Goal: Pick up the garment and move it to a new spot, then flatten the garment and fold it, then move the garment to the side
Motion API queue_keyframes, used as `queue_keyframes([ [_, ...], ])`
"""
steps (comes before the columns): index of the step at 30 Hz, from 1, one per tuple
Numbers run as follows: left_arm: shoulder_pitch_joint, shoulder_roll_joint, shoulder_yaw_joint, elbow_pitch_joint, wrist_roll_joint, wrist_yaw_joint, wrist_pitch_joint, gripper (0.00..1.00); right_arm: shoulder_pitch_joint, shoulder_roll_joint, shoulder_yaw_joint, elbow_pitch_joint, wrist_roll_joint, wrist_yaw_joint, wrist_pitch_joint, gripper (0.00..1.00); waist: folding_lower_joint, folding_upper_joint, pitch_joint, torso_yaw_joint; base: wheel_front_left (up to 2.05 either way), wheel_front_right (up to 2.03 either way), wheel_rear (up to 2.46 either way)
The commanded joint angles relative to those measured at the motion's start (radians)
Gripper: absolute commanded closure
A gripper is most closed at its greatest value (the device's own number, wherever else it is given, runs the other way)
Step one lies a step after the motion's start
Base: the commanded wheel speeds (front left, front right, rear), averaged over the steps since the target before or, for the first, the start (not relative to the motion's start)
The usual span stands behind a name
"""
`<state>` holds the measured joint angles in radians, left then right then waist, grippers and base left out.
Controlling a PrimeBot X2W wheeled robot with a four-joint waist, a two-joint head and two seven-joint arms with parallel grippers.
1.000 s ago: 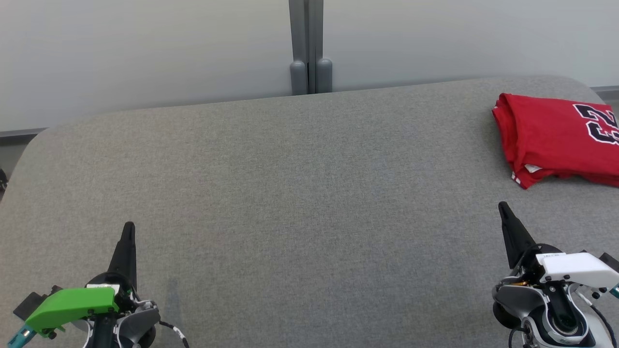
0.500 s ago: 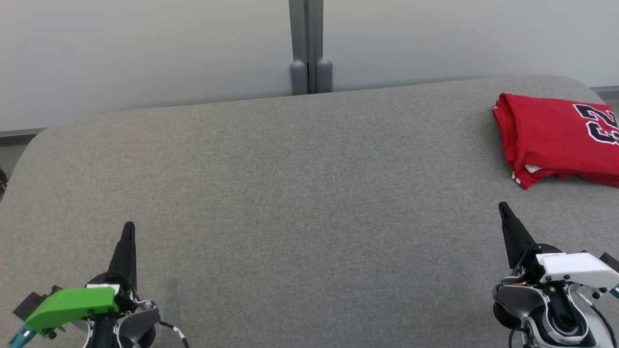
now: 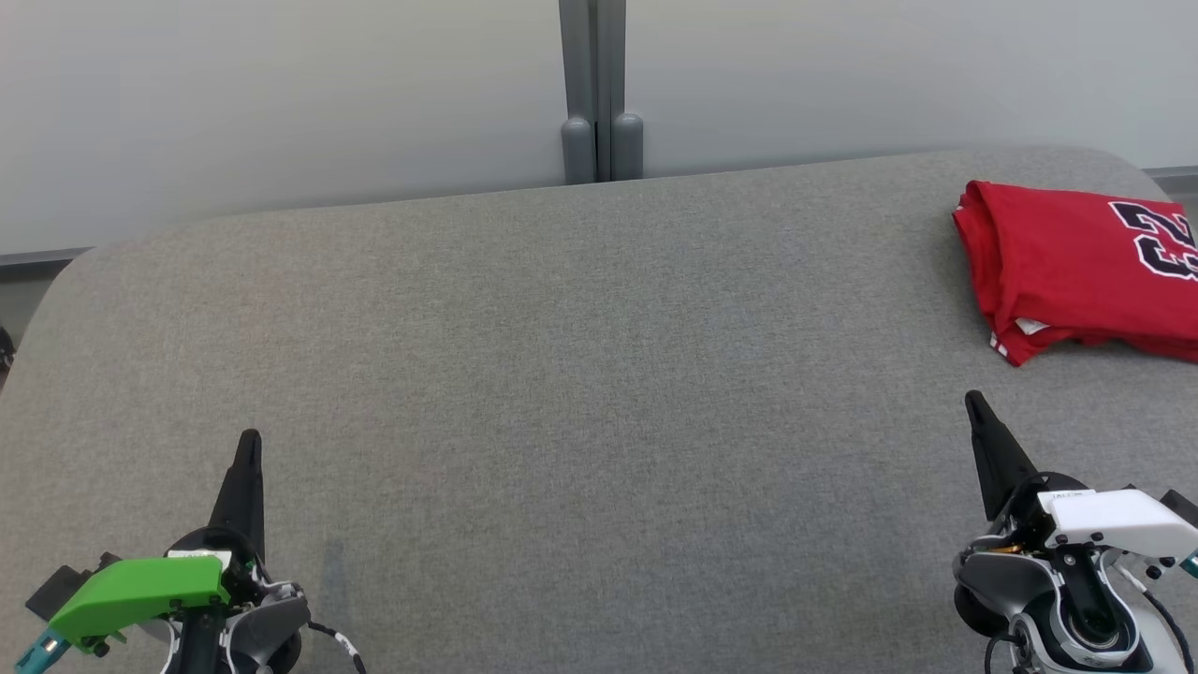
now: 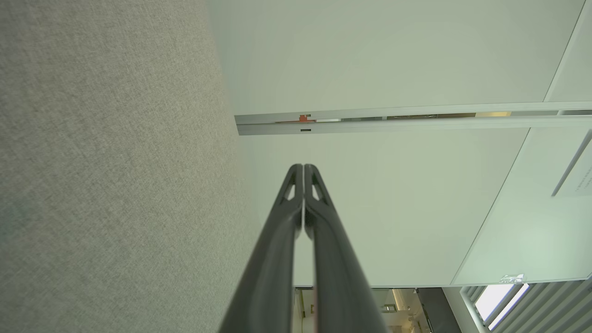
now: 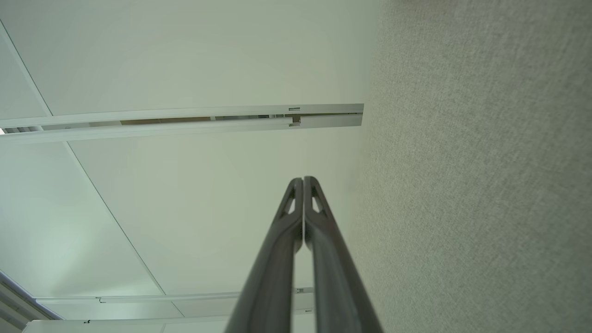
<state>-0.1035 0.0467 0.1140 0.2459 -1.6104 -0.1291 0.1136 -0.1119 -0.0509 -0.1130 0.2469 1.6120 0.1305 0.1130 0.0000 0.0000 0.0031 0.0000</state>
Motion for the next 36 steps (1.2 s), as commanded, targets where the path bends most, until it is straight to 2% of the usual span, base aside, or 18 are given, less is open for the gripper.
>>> queue_keyframes([
  [1,-0.010,0.007,0.002,-0.002,-0.005,-0.005,0.004,1.00,0.008,-0.002,-0.002,-0.005,0.003,0.000,0.004,1.00,0.0000,0.0000,0.000,0.000,0.00,0.00,0.00],
  [36,-0.010,0.007,0.002,-0.002,-0.005,-0.005,0.004,1.00,0.008,-0.001,-0.003,-0.005,0.002,0.000,0.004,1.00,0.0000,0.0000,0.000,0.000,0.00,0.00,0.00],
])
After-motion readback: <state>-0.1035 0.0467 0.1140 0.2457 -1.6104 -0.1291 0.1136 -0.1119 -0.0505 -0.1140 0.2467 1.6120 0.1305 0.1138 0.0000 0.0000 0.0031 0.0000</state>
